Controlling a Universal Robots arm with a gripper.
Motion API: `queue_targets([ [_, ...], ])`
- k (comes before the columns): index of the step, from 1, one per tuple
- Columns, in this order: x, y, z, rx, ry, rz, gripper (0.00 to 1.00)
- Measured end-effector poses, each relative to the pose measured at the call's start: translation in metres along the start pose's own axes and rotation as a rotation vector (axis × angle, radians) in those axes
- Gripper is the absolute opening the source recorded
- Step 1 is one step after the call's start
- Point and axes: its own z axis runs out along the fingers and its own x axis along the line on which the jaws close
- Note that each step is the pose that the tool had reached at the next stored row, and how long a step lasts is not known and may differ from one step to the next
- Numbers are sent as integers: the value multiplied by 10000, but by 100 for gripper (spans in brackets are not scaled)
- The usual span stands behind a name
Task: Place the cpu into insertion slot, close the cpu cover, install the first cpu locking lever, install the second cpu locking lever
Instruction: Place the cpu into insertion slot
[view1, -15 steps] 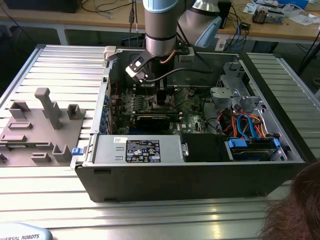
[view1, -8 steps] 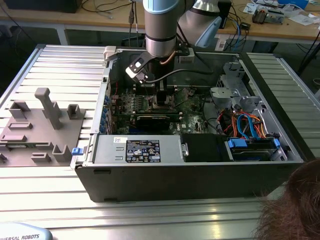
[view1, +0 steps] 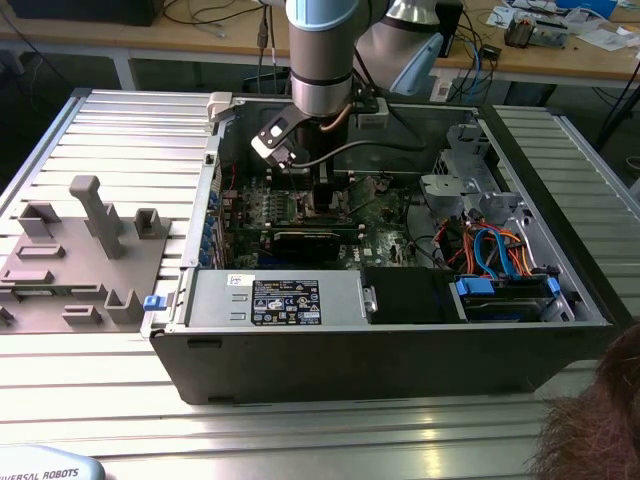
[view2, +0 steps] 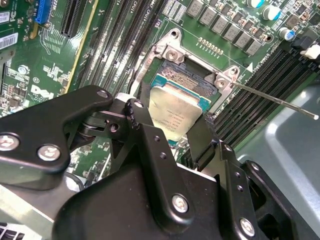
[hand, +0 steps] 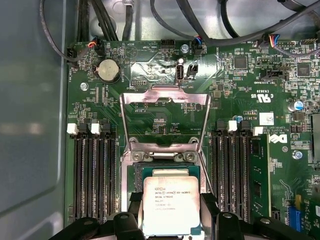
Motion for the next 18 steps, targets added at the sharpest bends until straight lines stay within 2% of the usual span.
queue_targets([
  [18,-1,-3,47,1,0,0,54],
])
